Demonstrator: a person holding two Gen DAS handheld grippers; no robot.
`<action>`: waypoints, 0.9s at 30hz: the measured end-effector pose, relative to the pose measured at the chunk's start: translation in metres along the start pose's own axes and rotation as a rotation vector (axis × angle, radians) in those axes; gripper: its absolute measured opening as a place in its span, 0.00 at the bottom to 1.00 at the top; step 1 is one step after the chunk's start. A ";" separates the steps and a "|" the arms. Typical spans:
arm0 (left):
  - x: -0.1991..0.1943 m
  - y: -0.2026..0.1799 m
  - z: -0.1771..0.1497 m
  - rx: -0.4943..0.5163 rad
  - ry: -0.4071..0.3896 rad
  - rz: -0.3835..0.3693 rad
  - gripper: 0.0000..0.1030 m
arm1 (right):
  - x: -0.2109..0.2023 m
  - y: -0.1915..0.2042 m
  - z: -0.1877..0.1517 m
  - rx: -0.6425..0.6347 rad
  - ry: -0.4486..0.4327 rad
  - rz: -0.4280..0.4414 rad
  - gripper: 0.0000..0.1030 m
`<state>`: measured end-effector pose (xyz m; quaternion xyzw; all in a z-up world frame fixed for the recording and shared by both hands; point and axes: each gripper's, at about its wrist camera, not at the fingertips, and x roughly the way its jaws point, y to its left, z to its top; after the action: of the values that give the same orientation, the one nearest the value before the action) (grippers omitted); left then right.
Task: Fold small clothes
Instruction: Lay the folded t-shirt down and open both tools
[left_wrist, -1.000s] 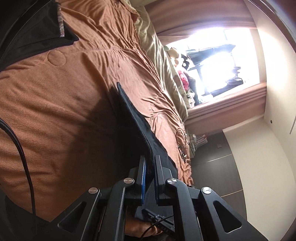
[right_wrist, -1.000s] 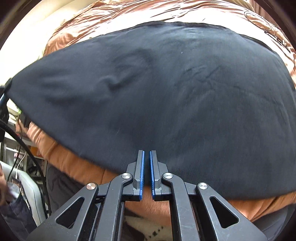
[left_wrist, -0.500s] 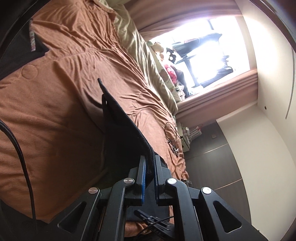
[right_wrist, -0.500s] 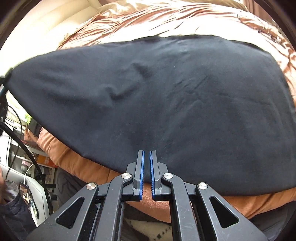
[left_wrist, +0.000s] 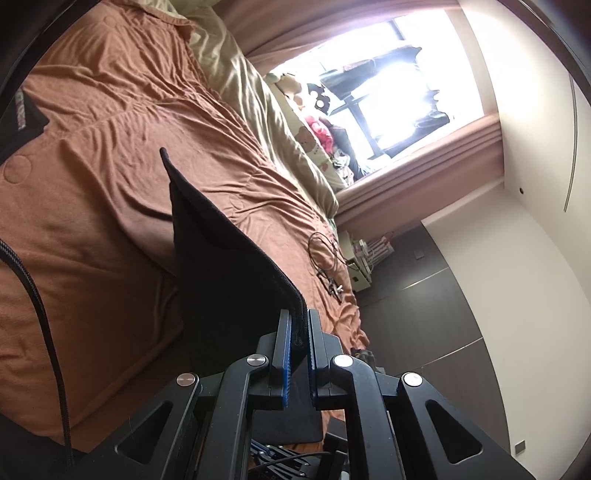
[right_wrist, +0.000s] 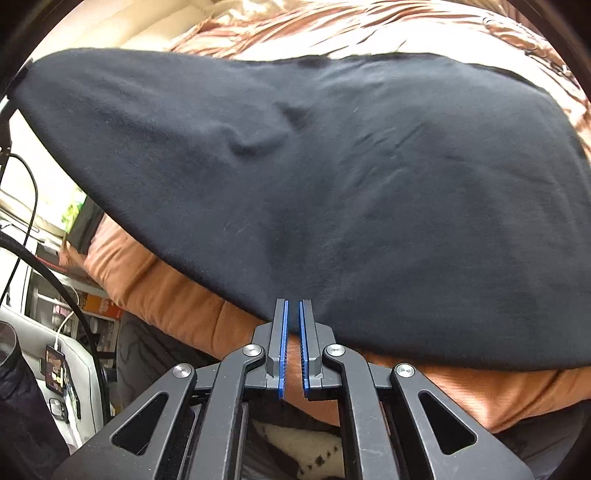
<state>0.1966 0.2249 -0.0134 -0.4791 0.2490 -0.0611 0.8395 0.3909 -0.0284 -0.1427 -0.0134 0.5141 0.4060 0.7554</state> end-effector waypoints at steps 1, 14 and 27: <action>0.003 -0.005 0.000 0.006 0.006 -0.007 0.07 | -0.009 -0.007 0.001 0.006 -0.012 0.005 0.02; 0.066 -0.077 -0.020 0.105 0.116 -0.065 0.07 | -0.125 -0.074 -0.009 0.073 -0.203 -0.066 0.54; 0.167 -0.138 -0.080 0.188 0.307 -0.106 0.07 | -0.194 -0.125 -0.085 0.238 -0.306 -0.052 0.56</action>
<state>0.3221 0.0327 0.0084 -0.3959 0.3418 -0.2009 0.8283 0.3769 -0.2656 -0.0800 0.1246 0.4372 0.3200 0.8313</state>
